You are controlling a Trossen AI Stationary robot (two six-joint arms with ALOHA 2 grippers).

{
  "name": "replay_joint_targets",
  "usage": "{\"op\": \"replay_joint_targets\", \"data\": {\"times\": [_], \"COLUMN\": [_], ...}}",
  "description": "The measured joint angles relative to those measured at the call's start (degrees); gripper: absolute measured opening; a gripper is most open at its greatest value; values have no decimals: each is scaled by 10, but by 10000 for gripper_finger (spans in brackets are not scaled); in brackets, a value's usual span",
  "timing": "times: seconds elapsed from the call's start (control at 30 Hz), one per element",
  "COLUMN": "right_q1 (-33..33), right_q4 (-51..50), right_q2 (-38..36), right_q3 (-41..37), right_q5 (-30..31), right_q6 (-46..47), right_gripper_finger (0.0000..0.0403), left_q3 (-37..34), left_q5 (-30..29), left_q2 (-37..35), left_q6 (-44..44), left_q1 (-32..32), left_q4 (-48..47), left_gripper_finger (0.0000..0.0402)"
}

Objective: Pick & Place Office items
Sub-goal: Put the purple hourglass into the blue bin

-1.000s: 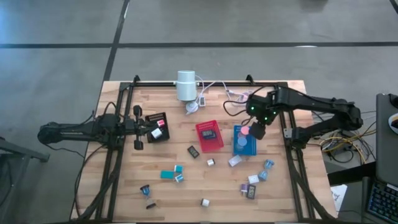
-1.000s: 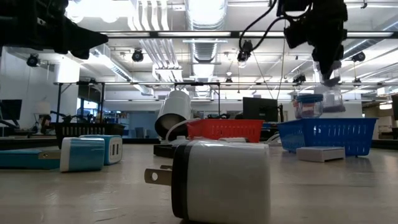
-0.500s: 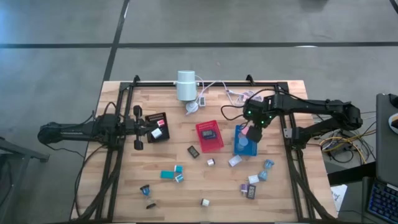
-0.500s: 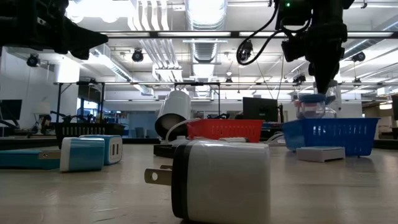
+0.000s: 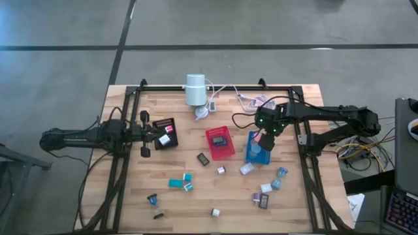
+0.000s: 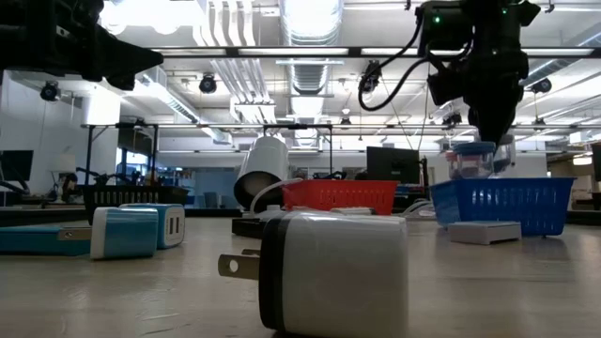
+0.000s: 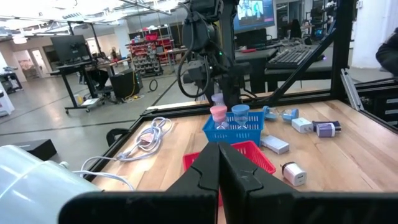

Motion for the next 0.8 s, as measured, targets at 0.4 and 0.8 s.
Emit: {"op": "replay_joint_targets", "data": {"times": [0.4, 0.8], "right_q1": [0, 0], "right_q4": [24, 32], "right_q2": [26, 40], "right_q3": [-29, 6], "right_q5": [-6, 15], "right_q6": [-17, -47], "right_gripper_finger": [192, 215], "left_q3": [0, 0], "left_q5": [0, 0], "left_q2": [0, 0], "left_q6": [0, 0], "left_q1": [0, 0], "left_q4": [0, 0], "left_gripper_finger": [5, 5]}}
